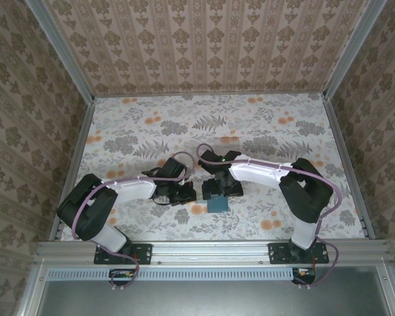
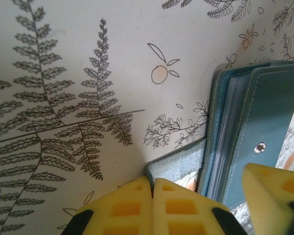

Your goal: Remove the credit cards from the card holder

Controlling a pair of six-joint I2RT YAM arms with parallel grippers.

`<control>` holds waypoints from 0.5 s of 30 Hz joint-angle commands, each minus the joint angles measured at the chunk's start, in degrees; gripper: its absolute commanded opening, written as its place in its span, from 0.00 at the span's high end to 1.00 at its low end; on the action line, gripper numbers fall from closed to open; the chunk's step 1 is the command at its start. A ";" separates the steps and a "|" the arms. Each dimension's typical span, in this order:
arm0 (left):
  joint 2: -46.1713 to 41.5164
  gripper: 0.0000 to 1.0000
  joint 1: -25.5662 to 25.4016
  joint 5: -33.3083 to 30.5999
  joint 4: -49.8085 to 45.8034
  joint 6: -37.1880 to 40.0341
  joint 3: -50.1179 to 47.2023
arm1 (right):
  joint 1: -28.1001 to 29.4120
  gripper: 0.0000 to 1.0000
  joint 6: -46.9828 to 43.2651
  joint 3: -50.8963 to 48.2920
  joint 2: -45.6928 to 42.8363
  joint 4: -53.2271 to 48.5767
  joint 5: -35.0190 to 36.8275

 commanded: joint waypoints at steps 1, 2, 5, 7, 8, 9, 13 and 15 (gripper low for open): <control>-0.12 0.96 0.47 1.38 0.70 -0.50 -1.29 | 1.05 0.04 1.93 2.17 1.98 -2.48 1.67; -0.04 0.96 0.44 1.49 0.77 -0.43 -1.41 | 1.19 0.04 2.41 2.33 2.46 -2.46 1.85; -0.02 0.96 0.41 1.74 0.68 -0.17 -1.57 | 1.40 0.05 3.47 2.30 3.46 -2.57 2.45; 0.01 0.96 0.52 1.77 0.49 0.10 -1.57 | 1.52 0.06 3.83 2.11 3.62 -2.64 2.76; 0.16 0.96 0.61 1.86 0.37 0.15 -1.62 | 1.50 0.08 4.02 1.93 3.55 -2.73 2.94; 0.18 0.96 0.66 1.95 0.33 0.25 -1.57 | 1.50 0.09 4.23 1.71 3.31 -2.78 3.12; 0.32 0.97 0.73 1.95 -0.11 0.60 -1.38 | 1.58 0.15 4.24 1.22 2.34 -2.85 3.00; 0.25 0.96 0.69 1.91 -0.19 0.63 -1.31 | 1.55 0.16 4.23 1.12 1.80 -2.99 2.99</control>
